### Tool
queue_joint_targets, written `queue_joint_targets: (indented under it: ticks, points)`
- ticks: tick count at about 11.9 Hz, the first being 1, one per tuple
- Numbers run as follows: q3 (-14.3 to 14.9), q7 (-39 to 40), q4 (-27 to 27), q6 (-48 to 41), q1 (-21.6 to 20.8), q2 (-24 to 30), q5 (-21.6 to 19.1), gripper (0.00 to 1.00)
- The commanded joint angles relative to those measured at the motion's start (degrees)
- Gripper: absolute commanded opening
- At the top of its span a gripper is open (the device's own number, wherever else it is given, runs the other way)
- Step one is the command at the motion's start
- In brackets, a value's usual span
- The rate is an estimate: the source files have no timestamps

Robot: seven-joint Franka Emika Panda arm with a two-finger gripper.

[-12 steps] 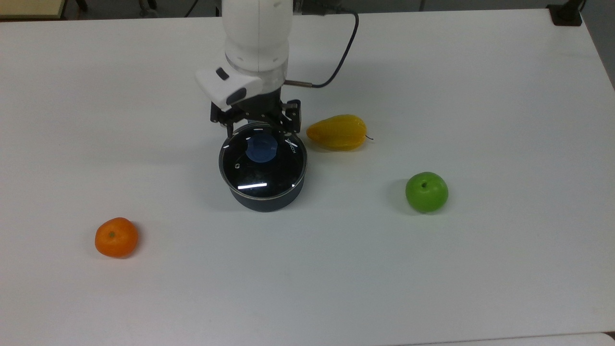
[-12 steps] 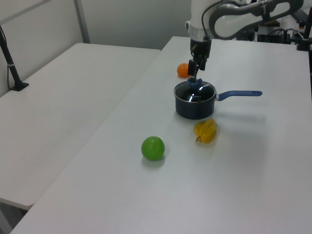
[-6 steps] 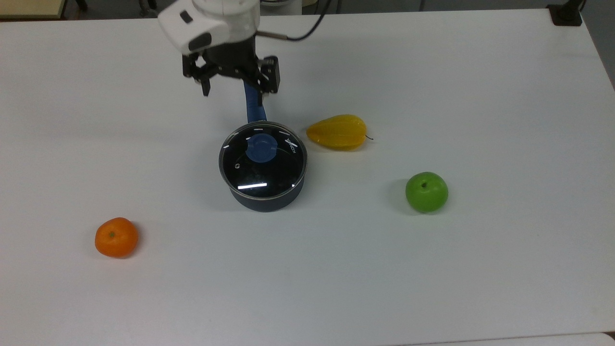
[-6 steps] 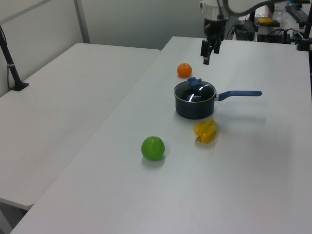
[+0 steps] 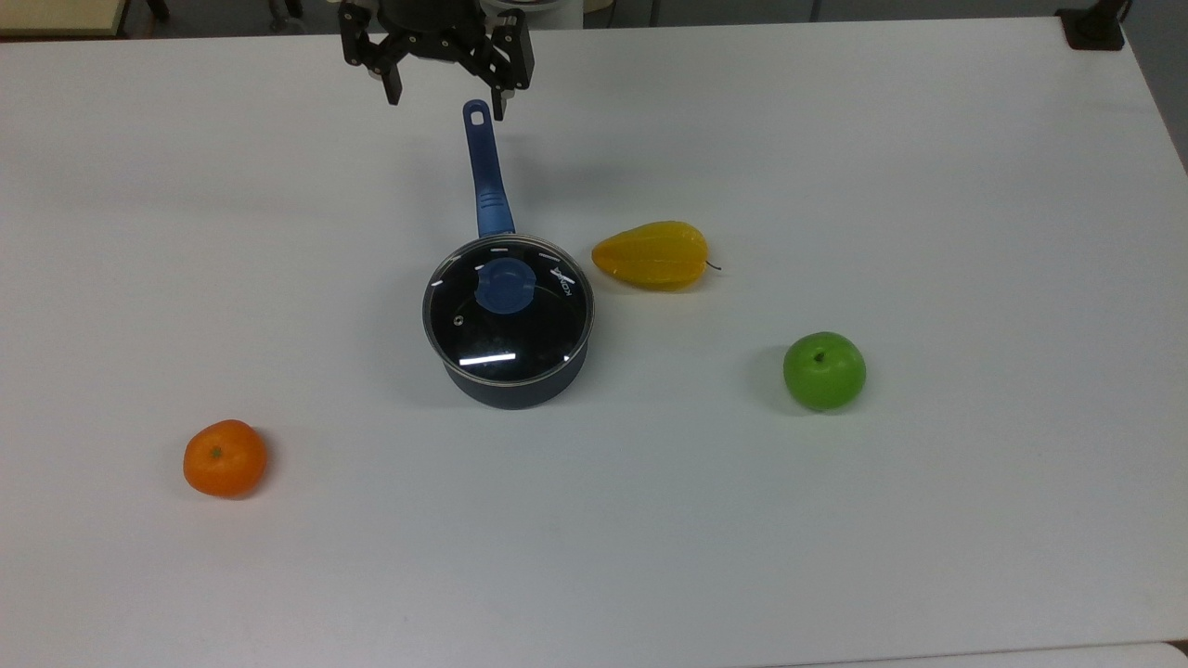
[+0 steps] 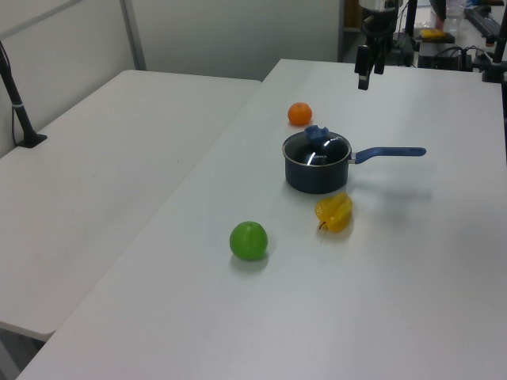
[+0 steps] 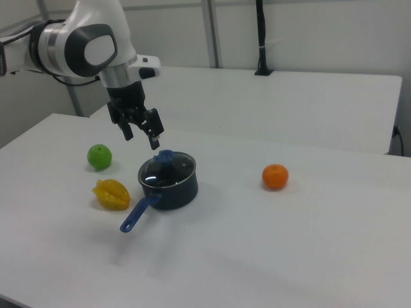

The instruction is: Close lid

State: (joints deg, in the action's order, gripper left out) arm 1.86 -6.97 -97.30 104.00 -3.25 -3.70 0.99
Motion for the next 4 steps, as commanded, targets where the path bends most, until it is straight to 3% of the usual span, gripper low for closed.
queue_joint_targets:
  ticks: [1, 4]
  points:
    - [0.4, 1.7, -1.6, -1.4, 1.0, 1.7, -2.0, 1.0]
    - [0.3, 1.0, -1.6, -1.8, 1.0, 1.8, -2.0, 1.0]
